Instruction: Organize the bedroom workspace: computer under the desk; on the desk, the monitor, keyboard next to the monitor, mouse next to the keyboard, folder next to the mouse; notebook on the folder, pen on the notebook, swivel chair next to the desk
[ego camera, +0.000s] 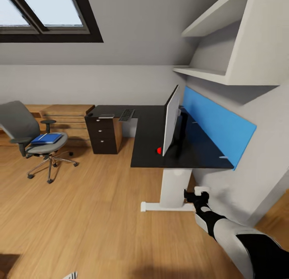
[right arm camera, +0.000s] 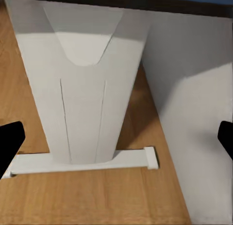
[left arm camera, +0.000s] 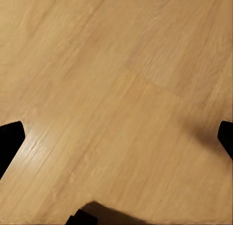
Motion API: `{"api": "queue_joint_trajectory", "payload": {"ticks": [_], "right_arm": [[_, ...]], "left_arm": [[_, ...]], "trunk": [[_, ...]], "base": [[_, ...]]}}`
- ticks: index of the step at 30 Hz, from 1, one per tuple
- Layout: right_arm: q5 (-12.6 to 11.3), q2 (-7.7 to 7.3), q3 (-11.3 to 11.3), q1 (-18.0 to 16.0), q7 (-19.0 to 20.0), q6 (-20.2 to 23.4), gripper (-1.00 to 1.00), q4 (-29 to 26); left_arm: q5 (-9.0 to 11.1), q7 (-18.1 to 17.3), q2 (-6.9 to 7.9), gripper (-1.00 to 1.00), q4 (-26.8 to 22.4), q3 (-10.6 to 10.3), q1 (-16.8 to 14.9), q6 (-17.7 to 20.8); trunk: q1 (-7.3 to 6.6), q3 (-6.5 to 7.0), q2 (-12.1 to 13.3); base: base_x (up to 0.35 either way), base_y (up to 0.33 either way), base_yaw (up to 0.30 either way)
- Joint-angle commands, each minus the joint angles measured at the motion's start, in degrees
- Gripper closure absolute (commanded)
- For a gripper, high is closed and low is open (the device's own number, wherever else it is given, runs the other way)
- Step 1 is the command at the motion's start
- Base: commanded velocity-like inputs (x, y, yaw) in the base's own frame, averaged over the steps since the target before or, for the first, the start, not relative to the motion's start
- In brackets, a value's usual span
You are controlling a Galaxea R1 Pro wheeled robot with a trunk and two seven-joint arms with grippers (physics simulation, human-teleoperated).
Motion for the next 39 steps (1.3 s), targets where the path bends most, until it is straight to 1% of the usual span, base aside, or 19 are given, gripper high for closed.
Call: {"api": "queue_joint_trajectory", "payload": {"ticks": [1,2,6,11,16,23,29,39], "right_arm": [[0.2,0.05,0.2,0.7,-0.3,-0.2,-1.0,0.1],[0.2,0.16,0.2,2.3,-0.2,-0.2,-1.0,0.2],[0.2,0.54,0.2,5.2,-0.2,-0.4,-1.0,0.2],[0.2,0.8,0.2,7.1,-0.2,-0.5,-1.0,0.2],[0.1,0.89,0.2,7.7,-0.2,-0.5,-1.0,0.2],[0.0,0.92,0.2,9.5,-0.2,-0.8,-1.0,0.2],[0.0,0.92,0.2,10.0,-0.2,-3.0,-1.0,0.2],[-0.1,0.92,0.2,10.4,-0.2,-3.9,-1.0,0.2]], "left_arm": [[-0.4,-0.4,-0.07,-1.0,0.1,0.5,-0.1,-0.2],[-0.4,-0.4,-0.07,-1.0,0.3,0.5,-0.1,-0.2],[-0.4,-0.4,-0.07,-1.0,0.5,0.5,-0.1,-0.2],[-0.4,-0.4,-0.08,-1.0,0.7,0.5,-0.1,-0.2],[-0.4,-0.4,-0.08,-1.0,0.8,0.5,-0.1,-0.2],[-0.4,-0.4,-0.08,-1.0,0.8,0.5,-0.1,-0.2],[-0.4,-0.4,-0.07,-1.0,0.8,0.5,-0.1,-0.2],[-0.4,-0.4,-0.08,-1.0,0.8,0.5,-0.1,-0.2]], "trunk": [[-0.04,-0.05,0.0],[-0.04,-0.05,0.0],[-0.04,-0.05,0.0],[-0.04,-0.05,0.0],[-0.04,-0.05,0.0],[-0.04,-0.05,0.0],[-0.04,-0.05,0.0],[-0.04,-0.05,0.0]], "base": [[-0.303,0.123,0.0],[-0.291,0.166,0.0],[-0.257,0.215,0.0],[-0.143,0.288,0.0],[-0.036,0.325,0.0],[-0.007,0.336,0.0],[-0.001,0.326,0.0],[0.0,0.09,0.0]]}}
